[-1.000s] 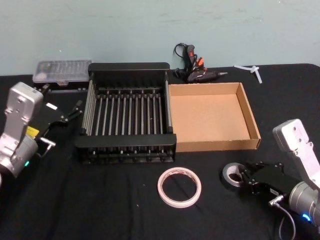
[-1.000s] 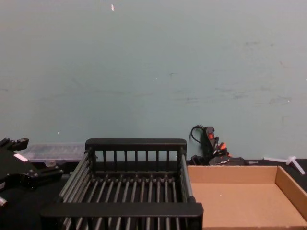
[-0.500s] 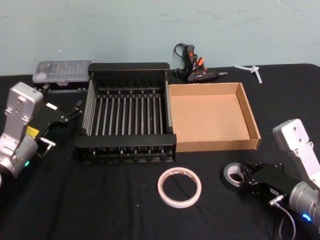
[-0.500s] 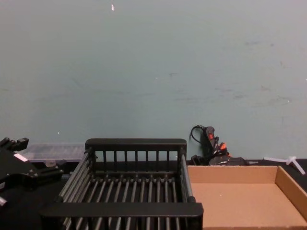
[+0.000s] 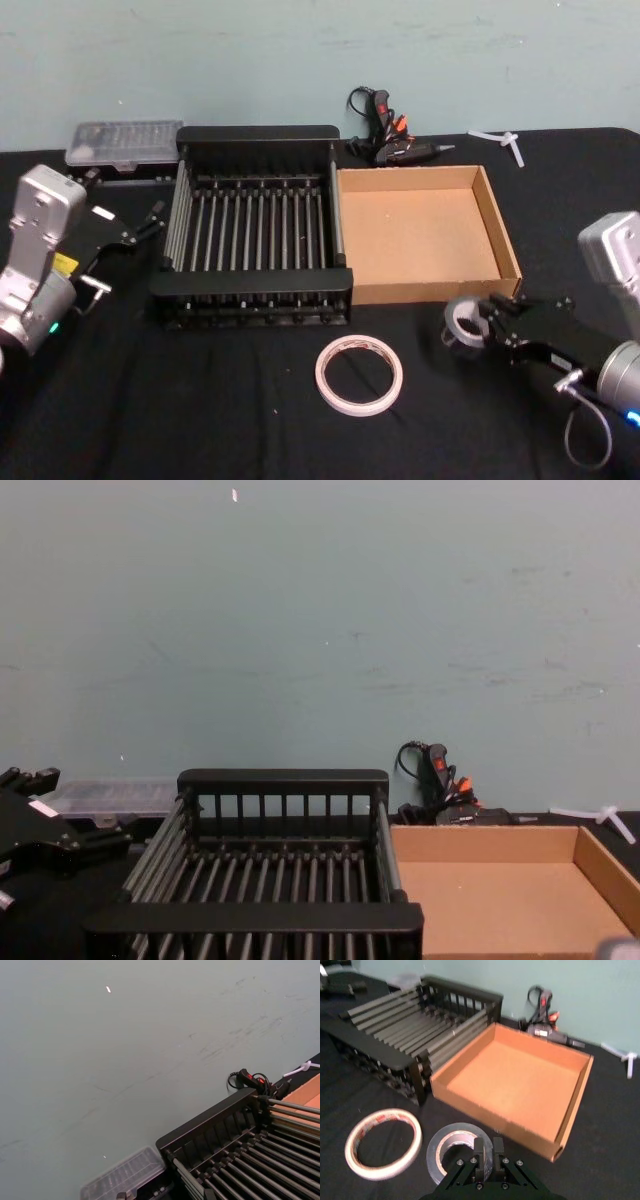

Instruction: Pick up the white tape and place it into the black box , Pick up the silver tape and place it into the brown box.

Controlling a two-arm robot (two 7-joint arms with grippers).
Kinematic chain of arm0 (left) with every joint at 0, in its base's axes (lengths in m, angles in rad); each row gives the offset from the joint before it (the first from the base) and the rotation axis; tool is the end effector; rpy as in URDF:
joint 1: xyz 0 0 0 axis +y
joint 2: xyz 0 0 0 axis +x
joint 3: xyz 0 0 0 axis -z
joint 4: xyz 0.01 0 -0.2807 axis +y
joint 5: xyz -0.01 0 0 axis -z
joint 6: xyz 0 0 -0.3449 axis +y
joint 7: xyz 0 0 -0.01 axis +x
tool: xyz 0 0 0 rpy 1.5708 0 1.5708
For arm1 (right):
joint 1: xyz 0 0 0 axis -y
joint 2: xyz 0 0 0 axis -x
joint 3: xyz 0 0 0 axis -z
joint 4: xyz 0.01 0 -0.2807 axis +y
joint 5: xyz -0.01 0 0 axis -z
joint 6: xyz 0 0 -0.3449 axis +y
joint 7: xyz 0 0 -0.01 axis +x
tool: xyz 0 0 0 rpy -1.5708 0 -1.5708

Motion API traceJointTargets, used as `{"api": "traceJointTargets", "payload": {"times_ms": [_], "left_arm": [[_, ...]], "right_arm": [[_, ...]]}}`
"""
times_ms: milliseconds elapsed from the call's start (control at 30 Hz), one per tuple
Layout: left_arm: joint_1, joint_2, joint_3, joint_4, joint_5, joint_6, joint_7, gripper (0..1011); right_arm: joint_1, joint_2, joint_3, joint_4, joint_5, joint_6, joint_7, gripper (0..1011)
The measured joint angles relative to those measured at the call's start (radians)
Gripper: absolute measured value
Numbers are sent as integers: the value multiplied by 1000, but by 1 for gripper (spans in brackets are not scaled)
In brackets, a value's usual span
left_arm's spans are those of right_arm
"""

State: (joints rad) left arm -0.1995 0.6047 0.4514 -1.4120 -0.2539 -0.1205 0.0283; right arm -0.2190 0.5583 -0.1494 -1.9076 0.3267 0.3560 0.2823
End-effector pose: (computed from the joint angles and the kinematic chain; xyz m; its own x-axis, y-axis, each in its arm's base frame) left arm 0.3907 0.0678 -0.3017 0.2923 0.8803 0.3737 -0.9553 0.2873 0.0703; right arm 0.2979 -0.0484 -0.2482 0.5329 -0.8433 0.0690 0.7959 0.4719 -0.3793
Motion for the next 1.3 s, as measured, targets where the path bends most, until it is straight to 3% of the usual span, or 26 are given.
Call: {"api": "traceJointTargets", "payload": {"times_ms": [367,633,933,1300], "left_arm": [[0,0,0,0,0,0,0,1001],[0,0,0,0,0,0,0,1002],[0,0,0,0,0,0,0,1001],[0,0,0,0,0,0,0,1001]], "right_arm": [[71,-18,8,-7,14,-41,12,114],[171,-67,-23,46,-10,-52,-16,114],[294,-150,-66,144,-67,-32,-69,114],[428,-246,-113,336,-162,-9,-132,114]]}}
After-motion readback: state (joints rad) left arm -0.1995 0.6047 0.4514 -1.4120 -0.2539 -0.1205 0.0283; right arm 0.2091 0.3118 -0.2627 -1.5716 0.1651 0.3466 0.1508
